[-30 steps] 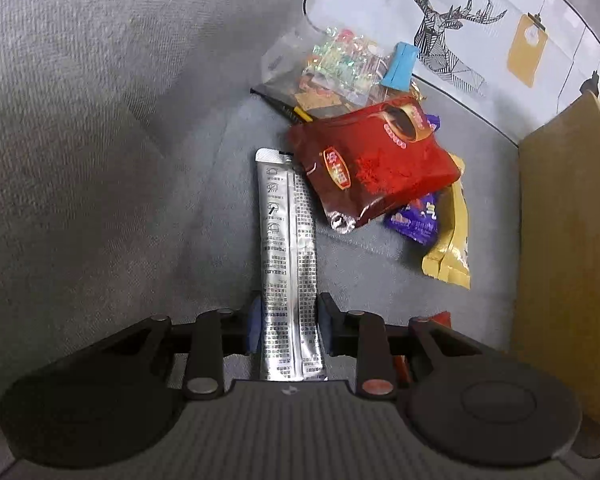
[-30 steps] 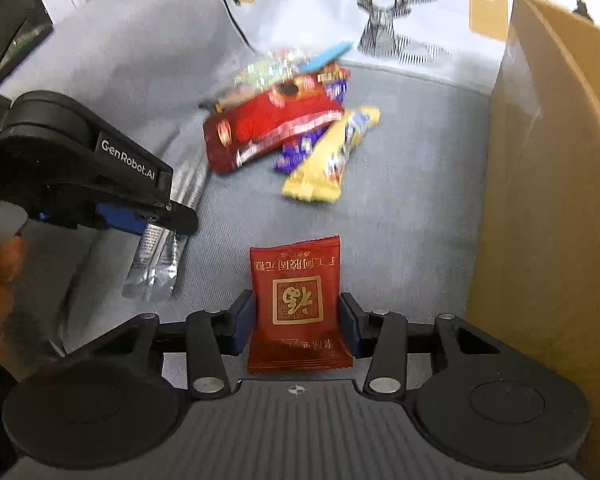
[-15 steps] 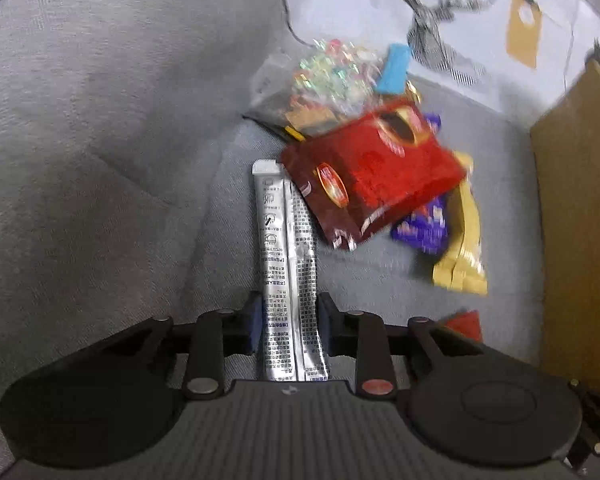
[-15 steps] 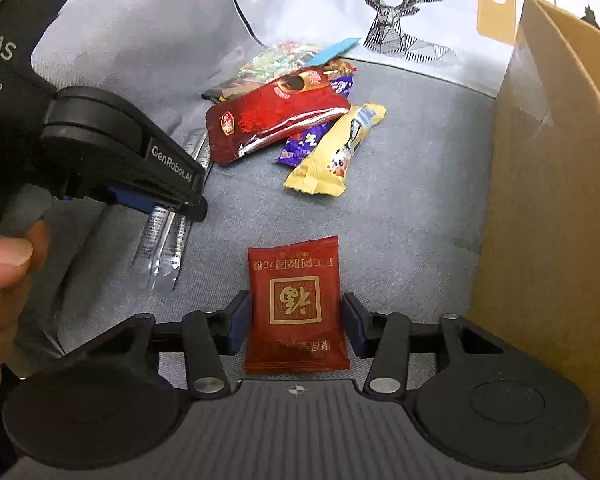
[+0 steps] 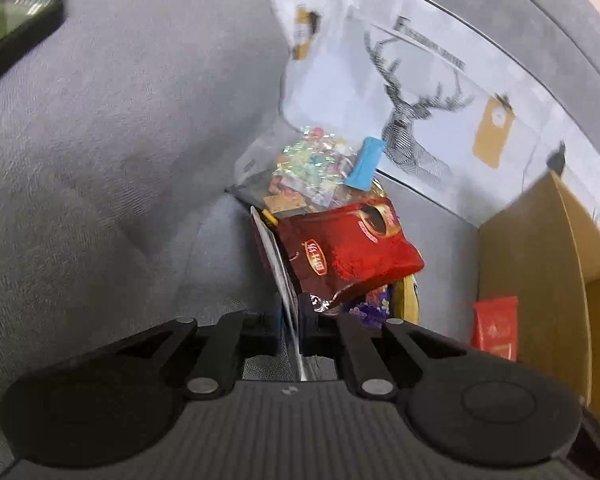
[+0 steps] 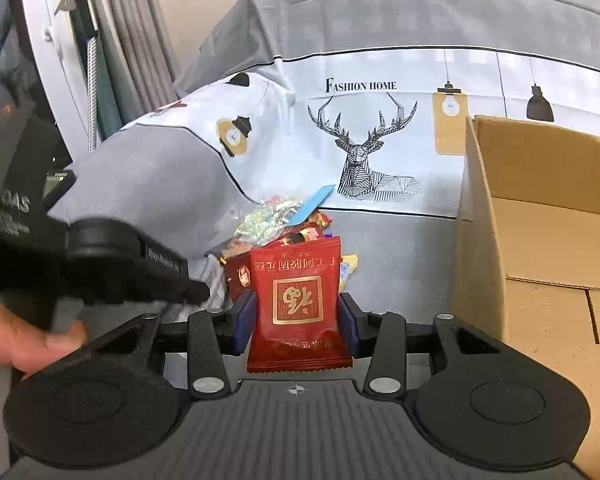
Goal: Organize snacks
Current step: 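Lift the silver sachet with the left gripper while the right gripper lifts the red packet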
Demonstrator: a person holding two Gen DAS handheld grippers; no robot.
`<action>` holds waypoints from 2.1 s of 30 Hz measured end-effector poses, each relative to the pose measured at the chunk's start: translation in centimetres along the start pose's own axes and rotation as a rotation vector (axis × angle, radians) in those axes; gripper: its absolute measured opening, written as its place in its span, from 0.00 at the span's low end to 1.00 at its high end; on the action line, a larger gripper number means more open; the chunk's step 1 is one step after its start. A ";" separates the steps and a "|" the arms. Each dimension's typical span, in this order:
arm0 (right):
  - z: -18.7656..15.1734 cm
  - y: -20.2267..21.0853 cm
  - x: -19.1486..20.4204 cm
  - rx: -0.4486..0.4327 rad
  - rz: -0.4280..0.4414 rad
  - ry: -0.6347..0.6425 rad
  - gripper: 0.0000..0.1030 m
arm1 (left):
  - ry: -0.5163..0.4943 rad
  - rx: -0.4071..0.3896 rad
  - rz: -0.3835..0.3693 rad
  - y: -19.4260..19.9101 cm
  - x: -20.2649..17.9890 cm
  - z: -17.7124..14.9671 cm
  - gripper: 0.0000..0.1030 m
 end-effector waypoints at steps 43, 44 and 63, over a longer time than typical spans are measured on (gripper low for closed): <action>1.5 2.3 0.7 -0.077 0.051 -0.034 0.46 | -0.077 -0.087 0.063 4.5 -0.9 1.9 0.09; 1.6 2.6 0.8 -0.091 0.052 -0.036 0.46 | -0.080 -0.098 0.058 4.6 -1.1 2.0 0.09; 9.4 8.9 -9.9 -0.312 -0.049 -0.213 0.46 | -0.273 -0.305 -0.036 6.7 -10.4 3.0 0.09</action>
Point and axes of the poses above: each gripper's, at about its wrist camera, not at the fingertips, and y roughly against the way its jaws point, x to its left, z to its top, the point moved 1 cm from there along -y, roughly the way its jaws point, and after that the axes turned 15 degrees about -y, right-handed, at the moved point
